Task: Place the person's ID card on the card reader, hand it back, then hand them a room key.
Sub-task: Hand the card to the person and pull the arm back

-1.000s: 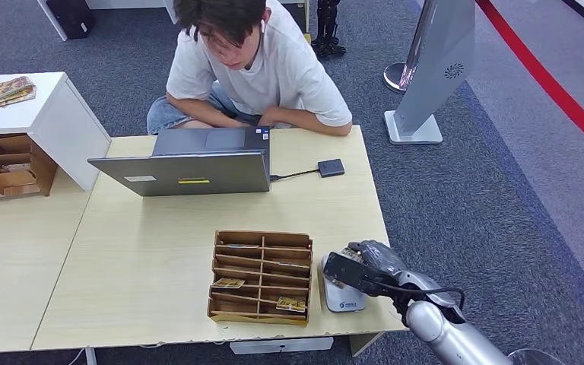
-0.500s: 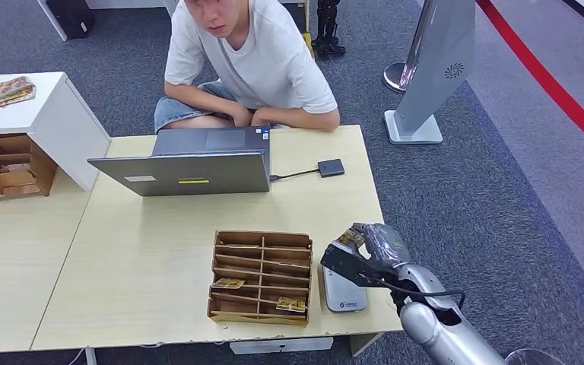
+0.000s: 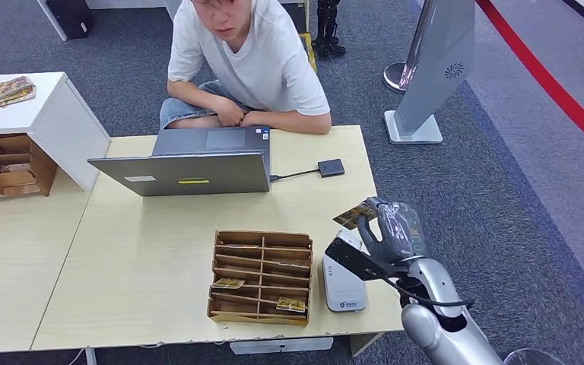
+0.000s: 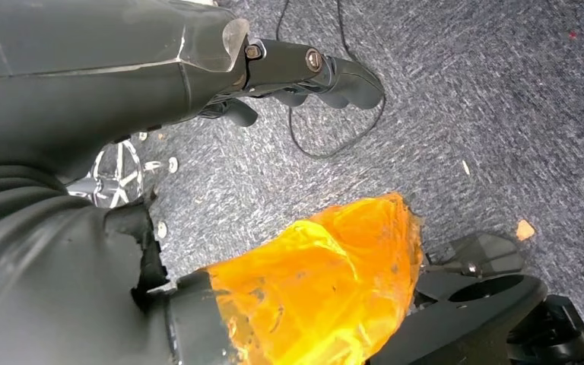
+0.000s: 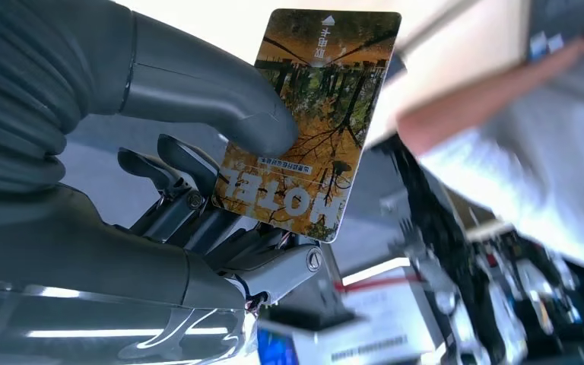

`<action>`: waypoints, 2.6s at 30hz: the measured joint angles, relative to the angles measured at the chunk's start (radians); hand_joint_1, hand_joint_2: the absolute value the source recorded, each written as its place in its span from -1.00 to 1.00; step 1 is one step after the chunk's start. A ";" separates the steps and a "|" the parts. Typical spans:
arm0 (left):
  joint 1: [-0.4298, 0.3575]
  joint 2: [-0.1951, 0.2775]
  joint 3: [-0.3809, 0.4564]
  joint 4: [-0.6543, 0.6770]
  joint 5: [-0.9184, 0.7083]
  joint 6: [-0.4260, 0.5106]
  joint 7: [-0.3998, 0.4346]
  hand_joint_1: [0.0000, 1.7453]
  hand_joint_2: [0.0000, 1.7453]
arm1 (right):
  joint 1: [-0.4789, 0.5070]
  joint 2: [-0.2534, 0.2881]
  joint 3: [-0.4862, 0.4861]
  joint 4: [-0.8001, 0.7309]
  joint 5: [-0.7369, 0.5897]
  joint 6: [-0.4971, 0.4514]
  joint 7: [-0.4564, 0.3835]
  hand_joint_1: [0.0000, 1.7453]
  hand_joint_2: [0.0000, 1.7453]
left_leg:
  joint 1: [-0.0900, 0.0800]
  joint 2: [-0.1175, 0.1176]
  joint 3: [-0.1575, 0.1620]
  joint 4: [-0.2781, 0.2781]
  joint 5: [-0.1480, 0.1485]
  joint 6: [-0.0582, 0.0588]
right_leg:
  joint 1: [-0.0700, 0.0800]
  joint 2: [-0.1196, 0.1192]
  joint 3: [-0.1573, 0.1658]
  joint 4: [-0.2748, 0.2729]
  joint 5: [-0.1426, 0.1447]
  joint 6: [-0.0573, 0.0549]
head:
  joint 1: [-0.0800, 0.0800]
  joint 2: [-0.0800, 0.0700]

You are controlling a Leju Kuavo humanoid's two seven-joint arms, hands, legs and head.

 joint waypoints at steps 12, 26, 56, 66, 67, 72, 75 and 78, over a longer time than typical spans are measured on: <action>0.001 0.000 0.007 0.000 -0.016 -0.010 -0.003 -1.00 -1.00 | 0.025 0.053 -0.071 -0.161 0.148 -0.107 -0.054 1.00 1.00 | 0.000 0.000 0.000 0.000 0.000 0.000 | 0.000 0.000 0.000 0.000 0.000 0.000 | 0.000 0.000; -0.003 0.000 0.007 0.000 -0.053 -0.031 0.004 -1.00 -1.00 | -0.008 0.110 -0.063 -0.196 0.193 -0.137 -0.083 1.00 1.00 | 0.000 0.000 0.000 0.000 0.000 0.000 | 0.000 0.000 0.000 0.000 0.000 0.000 | 0.000 0.000; -0.035 -0.001 -0.028 -0.010 -0.127 -0.079 0.039 -1.00 -1.00 | -0.212 0.245 0.022 -0.014 0.154 -0.023 -0.010 1.00 1.00 | 0.000 0.000 0.000 0.000 0.001 0.000 | 0.000 0.000 0.000 0.001 0.000 0.000 | 0.000 0.000; -0.036 -0.001 -0.028 -0.010 -0.127 -0.079 0.039 -1.00 -1.00 | -0.224 0.252 0.054 0.015 0.134 0.003 0.000 0.53 1.00 | 0.000 0.000 0.000 0.000 0.001 0.000 | 0.000 0.000 0.000 0.001 0.000 0.000 | 0.000 0.000; -0.036 -0.001 -0.028 -0.010 -0.127 -0.079 0.039 -1.00 -1.00 | -0.225 0.252 0.057 0.016 0.134 0.004 0.001 0.15 1.00 | 0.000 0.000 0.000 0.000 0.001 0.000 | 0.000 0.000 0.000 0.001 0.000 0.000 | 0.000 0.000; -0.036 -0.001 -0.028 -0.010 -0.128 -0.079 0.039 -1.00 -1.00 | -0.229 0.252 0.068 0.021 0.129 0.011 0.003 -1.00 1.00 | 0.000 0.000 0.000 0.000 0.001 0.000 | 0.000 0.000 0.000 0.001 0.000 0.000 | 0.000 0.000; -0.036 -0.001 -0.028 -0.010 -0.129 -0.079 0.039 -1.00 -1.00 | -0.232 0.252 0.072 0.022 0.123 0.019 0.008 -1.00 -0.50 | 0.000 0.000 0.000 0.000 0.001 0.000 | 0.000 0.000 0.000 0.001 0.000 0.000 | 0.000 0.000; -0.036 -0.001 -0.028 -0.010 -0.130 -0.079 0.040 -1.00 -1.00 | -0.235 0.252 0.075 0.022 0.123 0.022 0.009 -1.00 -1.00 | 0.000 0.000 0.000 0.000 0.001 0.000 | 0.000 0.000 0.000 0.001 0.000 0.000 | 0.000 0.000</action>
